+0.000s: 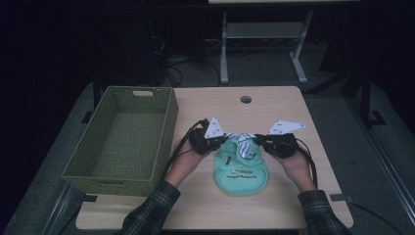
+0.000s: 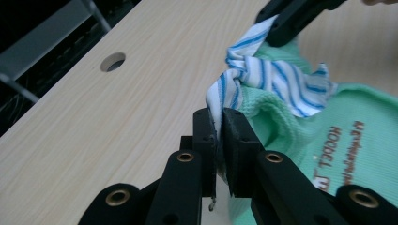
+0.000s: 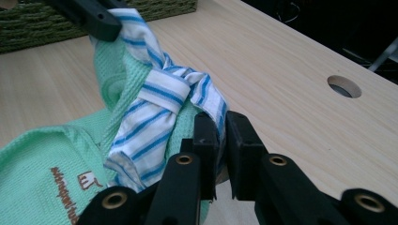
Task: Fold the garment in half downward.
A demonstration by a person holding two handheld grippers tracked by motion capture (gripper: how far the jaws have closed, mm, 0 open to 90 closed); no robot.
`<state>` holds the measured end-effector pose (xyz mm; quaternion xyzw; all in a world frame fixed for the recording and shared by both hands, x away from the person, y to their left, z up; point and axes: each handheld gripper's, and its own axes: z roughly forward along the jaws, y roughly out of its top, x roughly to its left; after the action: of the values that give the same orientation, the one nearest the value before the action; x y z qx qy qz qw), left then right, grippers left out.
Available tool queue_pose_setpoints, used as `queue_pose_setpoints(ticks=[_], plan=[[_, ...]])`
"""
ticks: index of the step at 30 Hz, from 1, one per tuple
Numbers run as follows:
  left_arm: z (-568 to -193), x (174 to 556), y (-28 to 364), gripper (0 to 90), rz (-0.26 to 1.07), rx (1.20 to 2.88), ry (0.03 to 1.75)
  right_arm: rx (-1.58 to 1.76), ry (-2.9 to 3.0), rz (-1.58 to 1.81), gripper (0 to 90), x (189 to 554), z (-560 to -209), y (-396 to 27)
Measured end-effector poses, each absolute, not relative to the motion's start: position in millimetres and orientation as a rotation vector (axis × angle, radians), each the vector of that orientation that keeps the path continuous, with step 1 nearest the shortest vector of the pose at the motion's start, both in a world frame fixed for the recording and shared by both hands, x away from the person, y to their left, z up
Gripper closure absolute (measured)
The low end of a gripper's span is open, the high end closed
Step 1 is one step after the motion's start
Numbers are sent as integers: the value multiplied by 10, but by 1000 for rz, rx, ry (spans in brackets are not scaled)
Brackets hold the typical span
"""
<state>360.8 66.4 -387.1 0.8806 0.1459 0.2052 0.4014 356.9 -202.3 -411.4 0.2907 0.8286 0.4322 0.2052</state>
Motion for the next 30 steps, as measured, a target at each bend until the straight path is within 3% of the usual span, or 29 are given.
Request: queue_pose_setpoints(ticks=[21, 30], plan=[[-3990, 3263, 623, 821, 348, 2247, 342, 814, 2356, 1306, 802, 3181, -4238, -2248], [-4064, 3149, 596, 799, 246, 2252, 331, 833, 2391, 1323, 752, 3052, -4291, -2304]])
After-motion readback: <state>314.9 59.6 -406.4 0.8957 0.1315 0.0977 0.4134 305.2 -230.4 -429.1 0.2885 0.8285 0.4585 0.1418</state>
